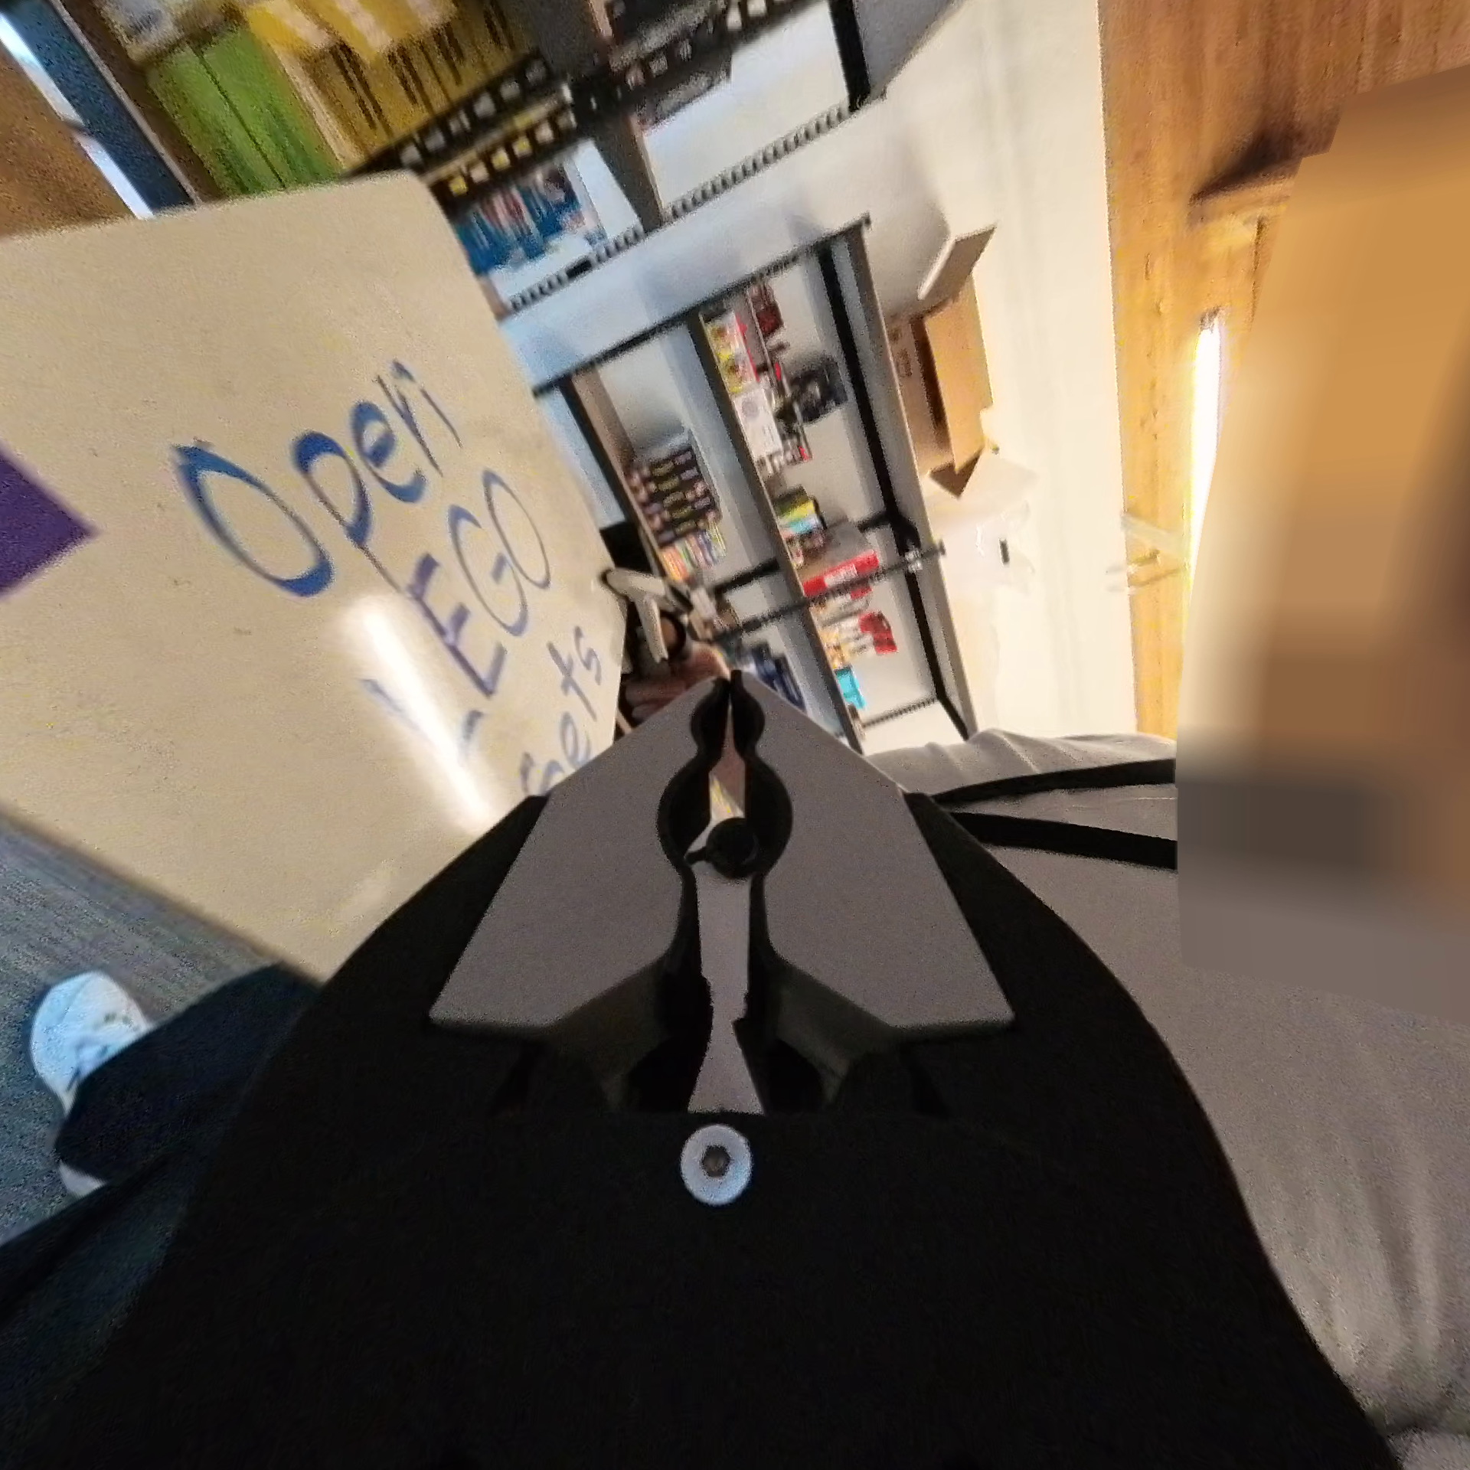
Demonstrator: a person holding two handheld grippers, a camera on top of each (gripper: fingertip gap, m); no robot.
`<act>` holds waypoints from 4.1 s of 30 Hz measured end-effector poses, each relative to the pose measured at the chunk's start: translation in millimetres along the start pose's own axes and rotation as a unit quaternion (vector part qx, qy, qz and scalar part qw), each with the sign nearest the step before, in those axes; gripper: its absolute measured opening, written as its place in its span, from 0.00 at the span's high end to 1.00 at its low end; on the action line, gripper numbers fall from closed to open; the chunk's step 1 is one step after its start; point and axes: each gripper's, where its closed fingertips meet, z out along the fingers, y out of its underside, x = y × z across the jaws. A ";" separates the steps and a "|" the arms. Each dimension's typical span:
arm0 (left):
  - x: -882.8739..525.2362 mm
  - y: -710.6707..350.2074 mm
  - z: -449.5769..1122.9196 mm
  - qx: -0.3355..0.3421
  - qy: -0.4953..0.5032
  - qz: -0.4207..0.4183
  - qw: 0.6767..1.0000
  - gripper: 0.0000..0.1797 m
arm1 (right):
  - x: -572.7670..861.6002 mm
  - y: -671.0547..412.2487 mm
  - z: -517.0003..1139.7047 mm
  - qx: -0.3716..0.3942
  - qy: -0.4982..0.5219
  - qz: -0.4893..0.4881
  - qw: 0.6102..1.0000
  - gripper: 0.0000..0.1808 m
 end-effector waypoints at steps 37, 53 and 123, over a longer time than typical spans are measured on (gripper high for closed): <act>-130.0 93.5 61.4 0.146 -0.062 -0.122 0.980 1.00 | 58.5 -26.6 -104.2 -0.280 -0.070 0.010 0.957 0.87; -187.4 83.4 -55.7 0.198 -0.096 -0.143 0.965 0.99 | 130.2 -13.6 23.4 -0.364 -0.090 0.127 0.918 0.83; -579.8 -3.4 -330.6 0.146 -0.003 0.328 0.933 1.00 | 534.2 15.4 348.4 -0.249 -0.170 -0.454 0.838 0.99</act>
